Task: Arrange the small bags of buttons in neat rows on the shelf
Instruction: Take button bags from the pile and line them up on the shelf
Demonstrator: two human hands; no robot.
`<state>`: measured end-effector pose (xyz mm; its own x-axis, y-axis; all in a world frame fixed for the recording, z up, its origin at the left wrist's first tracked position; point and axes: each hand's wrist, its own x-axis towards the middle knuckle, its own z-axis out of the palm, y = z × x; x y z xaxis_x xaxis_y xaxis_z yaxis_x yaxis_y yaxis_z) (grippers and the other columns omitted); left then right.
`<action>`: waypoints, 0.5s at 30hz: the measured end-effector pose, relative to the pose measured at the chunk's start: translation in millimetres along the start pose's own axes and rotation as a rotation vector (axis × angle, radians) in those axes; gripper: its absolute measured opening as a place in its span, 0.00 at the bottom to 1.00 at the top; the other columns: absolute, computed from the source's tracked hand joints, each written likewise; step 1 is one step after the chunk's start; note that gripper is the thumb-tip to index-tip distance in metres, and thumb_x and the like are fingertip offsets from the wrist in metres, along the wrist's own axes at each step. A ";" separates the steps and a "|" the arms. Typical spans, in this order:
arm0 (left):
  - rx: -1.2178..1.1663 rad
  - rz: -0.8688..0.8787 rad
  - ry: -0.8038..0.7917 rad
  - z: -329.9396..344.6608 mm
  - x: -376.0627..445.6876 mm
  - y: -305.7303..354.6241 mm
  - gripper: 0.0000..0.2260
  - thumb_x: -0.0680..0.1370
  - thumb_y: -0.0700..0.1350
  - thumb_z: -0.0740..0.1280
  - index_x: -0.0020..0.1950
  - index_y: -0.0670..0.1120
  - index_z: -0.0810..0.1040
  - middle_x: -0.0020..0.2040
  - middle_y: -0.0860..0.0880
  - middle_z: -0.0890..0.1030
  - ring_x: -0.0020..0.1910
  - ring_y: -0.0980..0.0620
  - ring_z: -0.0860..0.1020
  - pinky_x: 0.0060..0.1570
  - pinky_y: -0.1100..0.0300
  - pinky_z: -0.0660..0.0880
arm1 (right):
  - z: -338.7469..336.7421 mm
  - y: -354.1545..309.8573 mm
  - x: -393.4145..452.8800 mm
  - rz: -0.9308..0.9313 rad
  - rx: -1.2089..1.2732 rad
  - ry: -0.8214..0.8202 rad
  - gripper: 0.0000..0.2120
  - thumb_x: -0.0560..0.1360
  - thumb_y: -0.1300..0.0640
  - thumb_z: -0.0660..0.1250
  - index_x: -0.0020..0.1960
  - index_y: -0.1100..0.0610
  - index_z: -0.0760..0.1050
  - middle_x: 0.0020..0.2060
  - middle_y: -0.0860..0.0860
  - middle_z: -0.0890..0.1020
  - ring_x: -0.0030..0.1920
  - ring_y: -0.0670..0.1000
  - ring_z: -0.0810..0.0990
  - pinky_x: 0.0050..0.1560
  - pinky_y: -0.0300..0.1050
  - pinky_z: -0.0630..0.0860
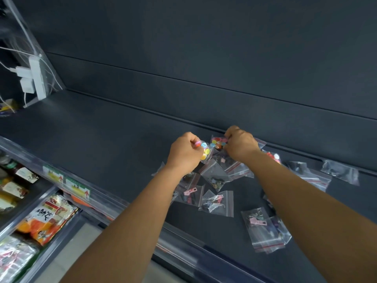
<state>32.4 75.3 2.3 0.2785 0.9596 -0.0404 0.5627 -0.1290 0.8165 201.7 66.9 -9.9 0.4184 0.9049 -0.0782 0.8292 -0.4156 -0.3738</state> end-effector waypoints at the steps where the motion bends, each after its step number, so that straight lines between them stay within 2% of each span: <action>1: -0.011 0.012 0.007 -1.7 -1.6 1.4 0.05 0.77 0.40 0.63 0.51 0.48 0.75 0.44 0.53 0.77 0.42 0.55 0.75 0.35 0.68 0.68 | -0.2 -1.0 0.1 0.037 0.034 0.003 0.17 0.73 0.64 0.65 0.61 0.58 0.69 0.52 0.57 0.78 0.55 0.58 0.76 0.50 0.47 0.75; 4: -0.062 0.050 0.009 -5.7 -8.2 5.2 0.12 0.77 0.37 0.63 0.56 0.50 0.77 0.48 0.55 0.77 0.44 0.55 0.76 0.37 0.70 0.69 | -2.6 -2.9 -0.2 0.077 0.086 0.030 0.07 0.72 0.64 0.65 0.50 0.60 0.75 0.43 0.56 0.80 0.46 0.57 0.80 0.42 0.45 0.77; 6: -0.079 0.058 0.023 -7.2 -12.1 7.5 0.10 0.77 0.38 0.64 0.53 0.50 0.78 0.46 0.55 0.78 0.43 0.55 0.77 0.36 0.70 0.70 | -6.3 -2.4 -4.1 0.049 0.140 0.088 0.06 0.73 0.65 0.62 0.45 0.61 0.78 0.40 0.56 0.82 0.43 0.57 0.80 0.42 0.47 0.79; 8: -0.106 0.052 0.039 -7.7 -14.7 10.2 0.06 0.76 0.38 0.65 0.49 0.49 0.78 0.43 0.54 0.79 0.41 0.55 0.78 0.34 0.69 0.71 | -12.5 -2.8 -13.3 0.015 0.282 0.162 0.08 0.75 0.63 0.61 0.47 0.59 0.79 0.42 0.53 0.82 0.43 0.54 0.79 0.45 0.46 0.78; 11: -0.189 0.034 0.031 -6.1 -20.2 16.6 0.05 0.74 0.38 0.67 0.47 0.47 0.75 0.40 0.55 0.77 0.35 0.60 0.77 0.31 0.70 0.71 | -28.9 -4.6 -33.9 -0.058 0.393 0.279 0.07 0.77 0.60 0.60 0.50 0.57 0.77 0.42 0.51 0.79 0.40 0.50 0.75 0.40 0.39 0.69; 13: -0.247 0.043 -0.002 -2.8 -25.8 23.7 0.08 0.74 0.37 0.68 0.48 0.48 0.75 0.43 0.55 0.78 0.39 0.61 0.77 0.36 0.70 0.73 | -39.4 -1.3 -49.6 -0.051 0.410 0.313 0.06 0.78 0.58 0.58 0.50 0.57 0.72 0.38 0.49 0.76 0.37 0.49 0.73 0.37 0.39 0.66; 15: -0.292 0.062 -0.058 3.1 -33.8 33.8 0.11 0.73 0.36 0.68 0.52 0.48 0.77 0.46 0.54 0.79 0.42 0.56 0.78 0.40 0.65 0.75 | -49.2 7.3 -67.8 -0.025 0.448 0.357 0.03 0.78 0.58 0.57 0.49 0.56 0.69 0.33 0.47 0.73 0.32 0.47 0.71 0.31 0.42 0.64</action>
<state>44.5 37.8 29.5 0.3542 0.9351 -0.0113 0.2984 -0.1016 0.9490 197.6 -2.0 38.2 0.5644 0.7946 0.2239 0.6348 -0.2444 -0.7330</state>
